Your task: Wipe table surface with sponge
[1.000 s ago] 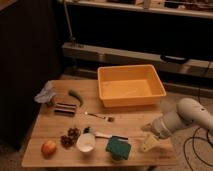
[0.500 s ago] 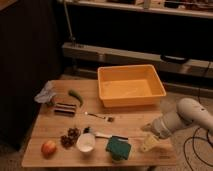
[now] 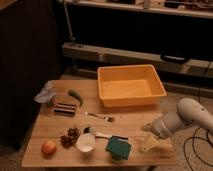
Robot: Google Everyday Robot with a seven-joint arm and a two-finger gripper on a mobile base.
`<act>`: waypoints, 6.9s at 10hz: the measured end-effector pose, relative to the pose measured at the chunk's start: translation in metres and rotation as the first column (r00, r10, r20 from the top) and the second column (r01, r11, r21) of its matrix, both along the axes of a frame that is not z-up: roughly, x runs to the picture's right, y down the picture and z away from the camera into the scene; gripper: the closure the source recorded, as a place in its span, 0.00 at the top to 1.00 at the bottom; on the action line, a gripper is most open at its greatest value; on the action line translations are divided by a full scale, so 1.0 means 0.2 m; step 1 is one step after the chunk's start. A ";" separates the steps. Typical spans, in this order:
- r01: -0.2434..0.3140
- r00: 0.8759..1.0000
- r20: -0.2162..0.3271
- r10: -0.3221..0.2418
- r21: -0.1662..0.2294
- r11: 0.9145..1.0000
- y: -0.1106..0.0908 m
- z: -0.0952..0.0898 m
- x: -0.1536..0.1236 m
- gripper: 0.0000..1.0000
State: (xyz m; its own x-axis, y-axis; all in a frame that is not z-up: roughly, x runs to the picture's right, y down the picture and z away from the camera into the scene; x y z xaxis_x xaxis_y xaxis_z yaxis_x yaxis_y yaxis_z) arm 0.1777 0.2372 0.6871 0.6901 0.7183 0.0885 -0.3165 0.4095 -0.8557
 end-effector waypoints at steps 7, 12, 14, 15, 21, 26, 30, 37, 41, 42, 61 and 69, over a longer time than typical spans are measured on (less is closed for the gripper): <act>0.079 0.996 0.025 -0.081 0.072 0.994 -0.03 -0.24 -0.15 0.80; 0.145 0.989 0.020 -0.148 0.107 0.984 -0.09 -0.34 -0.42 0.80; 0.132 0.991 -0.013 -0.131 0.063 0.989 -0.08 -0.28 -0.47 0.80; 0.119 0.993 -0.029 -0.118 0.047 0.992 -0.06 -0.26 -0.49 0.80; 0.151 0.984 -0.111 -0.140 0.095 0.984 0.07 -0.16 -0.53 0.80; 0.150 0.988 -0.059 -0.142 0.183 0.972 0.10 -0.06 -0.54 0.80; 0.110 0.994 -0.044 -0.103 0.206 0.972 0.13 -0.02 -0.48 0.80; 0.074 0.997 -0.030 -0.069 0.227 0.971 0.17 0.03 -0.43 0.60; 0.066 0.998 -0.026 -0.062 0.243 0.968 0.15 0.03 -0.43 0.23; 0.059 0.998 -0.018 -0.056 0.250 0.967 0.14 0.01 -0.42 0.12; -0.069 0.986 -0.122 0.111 0.309 0.948 -0.09 0.16 -0.09 0.00; -0.155 0.948 -0.210 0.241 0.359 0.920 -0.01 0.48 0.11 0.00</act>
State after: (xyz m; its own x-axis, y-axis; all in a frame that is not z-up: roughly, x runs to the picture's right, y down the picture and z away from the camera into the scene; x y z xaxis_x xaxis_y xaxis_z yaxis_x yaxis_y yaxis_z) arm 0.1996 0.2353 0.7832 0.5675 0.8002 0.1938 -0.6024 0.5640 -0.5649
